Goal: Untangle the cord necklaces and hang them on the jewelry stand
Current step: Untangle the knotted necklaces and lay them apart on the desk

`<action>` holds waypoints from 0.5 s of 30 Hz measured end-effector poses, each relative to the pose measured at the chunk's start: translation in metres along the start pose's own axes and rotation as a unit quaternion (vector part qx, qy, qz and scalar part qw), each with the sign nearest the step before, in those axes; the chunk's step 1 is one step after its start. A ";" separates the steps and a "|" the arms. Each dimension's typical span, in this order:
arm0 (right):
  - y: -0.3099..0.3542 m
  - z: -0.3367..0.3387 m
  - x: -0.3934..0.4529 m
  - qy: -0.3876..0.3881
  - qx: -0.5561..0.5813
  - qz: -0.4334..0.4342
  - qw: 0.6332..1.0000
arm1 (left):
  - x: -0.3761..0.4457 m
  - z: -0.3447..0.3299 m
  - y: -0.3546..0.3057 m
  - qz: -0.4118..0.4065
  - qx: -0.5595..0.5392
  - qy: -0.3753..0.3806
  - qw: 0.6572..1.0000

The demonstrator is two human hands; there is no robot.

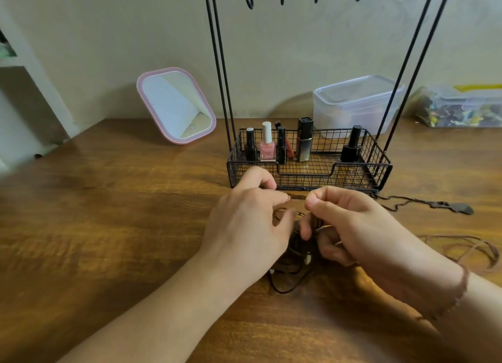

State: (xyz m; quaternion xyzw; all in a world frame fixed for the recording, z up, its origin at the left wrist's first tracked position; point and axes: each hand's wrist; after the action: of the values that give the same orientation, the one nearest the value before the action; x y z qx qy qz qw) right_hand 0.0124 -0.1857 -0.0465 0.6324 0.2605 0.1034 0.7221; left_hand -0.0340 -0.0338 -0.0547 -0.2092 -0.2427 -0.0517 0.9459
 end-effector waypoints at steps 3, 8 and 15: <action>-0.002 -0.003 0.002 0.007 -0.019 -0.005 1.000 | 0.001 0.000 -0.001 0.019 0.048 0.048 0.998; -0.003 -0.006 0.006 0.001 -0.046 0.002 0.999 | 0.007 -0.001 -0.008 0.012 0.110 0.063 0.992; -0.003 -0.005 0.008 -0.009 -0.038 -0.020 0.999 | 0.012 -0.004 -0.016 0.017 0.158 0.137 0.978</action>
State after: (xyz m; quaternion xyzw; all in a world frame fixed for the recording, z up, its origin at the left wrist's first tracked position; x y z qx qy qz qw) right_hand 0.0164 -0.1783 -0.0518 0.6003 0.2624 0.0930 0.7497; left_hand -0.0249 -0.0504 -0.0461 -0.0525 -0.1120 -0.0247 0.9920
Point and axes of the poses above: each hand's wrist, its own x-axis towards the middle knuckle, its own z-axis out of the back of the hand, y = z × x, and after that the axes turned 6 degrees about -z, right-handed
